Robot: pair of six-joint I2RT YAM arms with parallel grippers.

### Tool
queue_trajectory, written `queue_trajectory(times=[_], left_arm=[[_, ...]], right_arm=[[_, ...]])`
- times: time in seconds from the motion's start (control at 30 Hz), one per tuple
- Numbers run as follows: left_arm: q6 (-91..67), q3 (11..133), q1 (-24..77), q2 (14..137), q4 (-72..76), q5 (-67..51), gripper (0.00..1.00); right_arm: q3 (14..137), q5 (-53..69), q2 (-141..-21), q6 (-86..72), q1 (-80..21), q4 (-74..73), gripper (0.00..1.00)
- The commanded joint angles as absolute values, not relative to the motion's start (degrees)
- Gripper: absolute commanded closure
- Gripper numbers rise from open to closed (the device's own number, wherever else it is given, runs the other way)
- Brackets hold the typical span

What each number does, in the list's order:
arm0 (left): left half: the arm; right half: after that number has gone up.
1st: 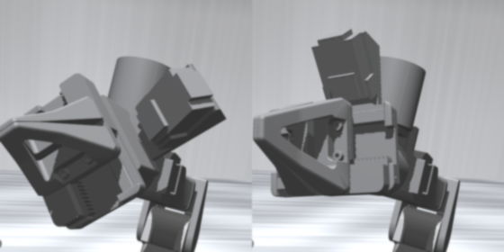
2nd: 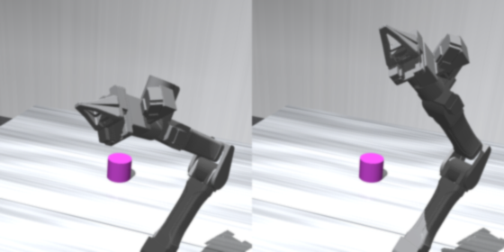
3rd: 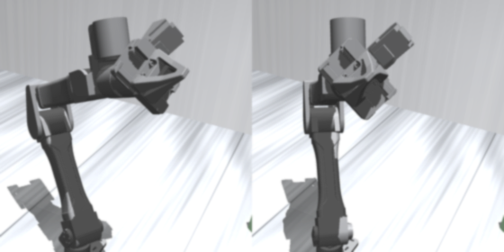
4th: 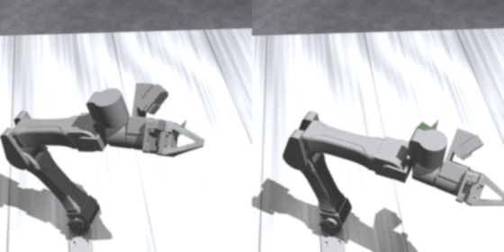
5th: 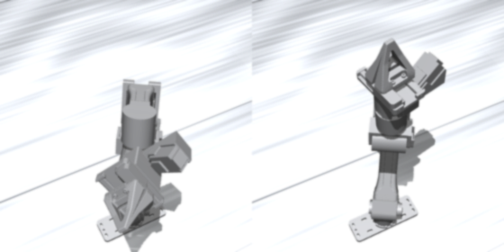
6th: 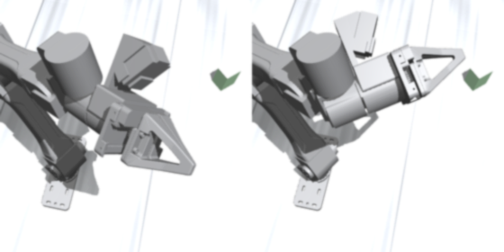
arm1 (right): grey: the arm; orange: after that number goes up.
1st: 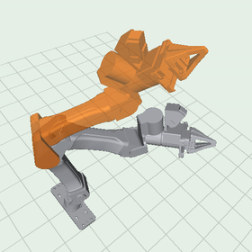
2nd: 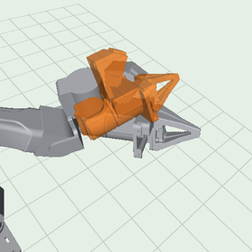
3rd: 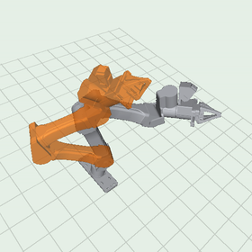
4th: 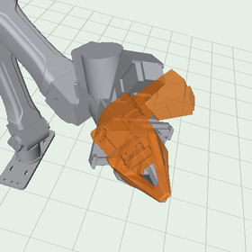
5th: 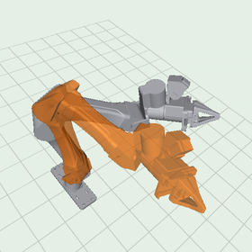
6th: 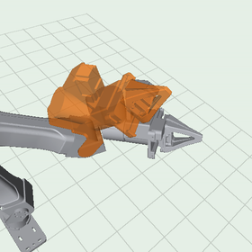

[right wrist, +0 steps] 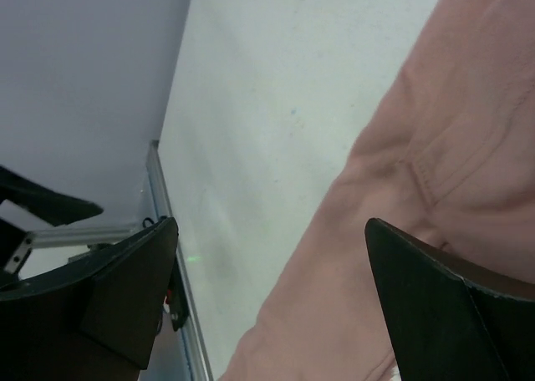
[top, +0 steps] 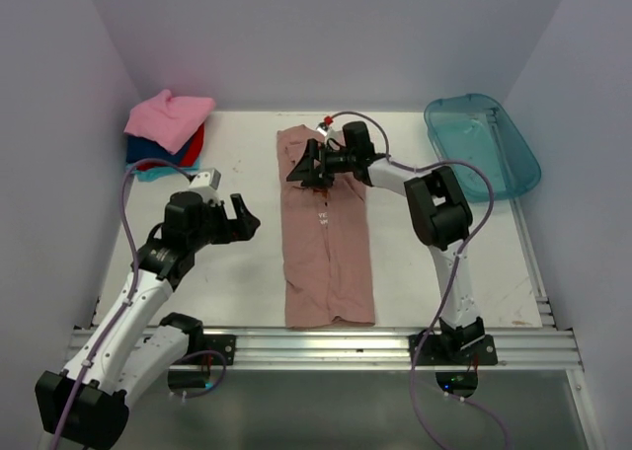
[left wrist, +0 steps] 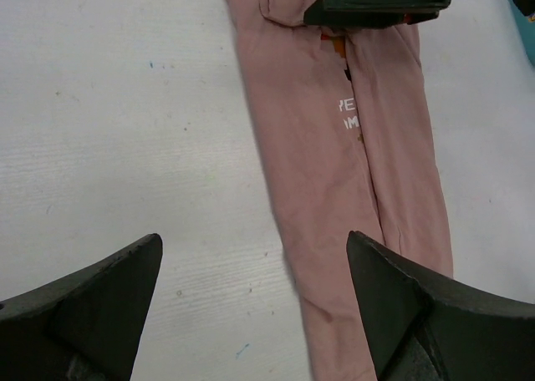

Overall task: Fold and stack the t-shirts
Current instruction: Rotate the tshirt 90 degrees, then grab the bottom of the folded rectangular tshirt with both arms

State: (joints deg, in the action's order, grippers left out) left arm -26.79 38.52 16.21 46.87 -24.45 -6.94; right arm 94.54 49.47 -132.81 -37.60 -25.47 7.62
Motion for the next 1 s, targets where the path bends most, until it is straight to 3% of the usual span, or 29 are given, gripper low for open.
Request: queue_trajectory(times=[0.0,0.17,0.3,0.33,0.43,0.6,0.63,0.67,0.8,0.97], left_arm=[[-26.19,37.62,16.26,44.92,-19.17,-8.43,0.05],[-26.37,38.57,16.26,41.4,-17.66,-10.81,0.05],[-29.79,39.73,16.35,42.45,-22.84,-18.24,0.09],[-32.32,38.77,16.43,42.45,-23.29,-19.76,0.12],[-37.77,32.01,18.89,41.14,-23.21,-23.12,0.15],[-46.3,18.39,30.31,35.35,-20.14,-20.65,0.15],[-49.02,16.8,31.37,34.55,-19.52,-20.74,0.15],[-53.57,12.44,36.34,32.45,-17.16,-19.18,0.15],[-56.95,10.03,44.53,34.44,-13.2,-15.92,0.15],[-60.64,12.11,55.0,47.79,-5.1,-8.54,0.14]], right_arm=[[89.93,53.08,-120.95,-41.39,-25.14,19.04,0.01],[80.52,47.92,-109.88,-38.0,-25.14,13.31,0.01],[75.16,22.75,-95.5,-24.55,-29.07,-17.12,0.01],[71.84,5.88,-93.19,-23.48,-30.83,-20.88,0.01],[60.88,-7.08,-83.7,-26.35,-36.46,-28.99,0.02],[38.88,-5.72,-66.92,-39.97,-42.52,-27.78,0.1],[32.93,-4.84,-61.23,-41.9,-43.15,-27.6,0.16],[24.52,-4.57,-52.3,-48.45,-46.2,-29.95,0.3],[20.92,-5.18,-40.03,-52.29,-47.72,-35.32,0.34],[17.67,-2.91,-34.72,-55.36,-47.72,-37.27,0.4]])
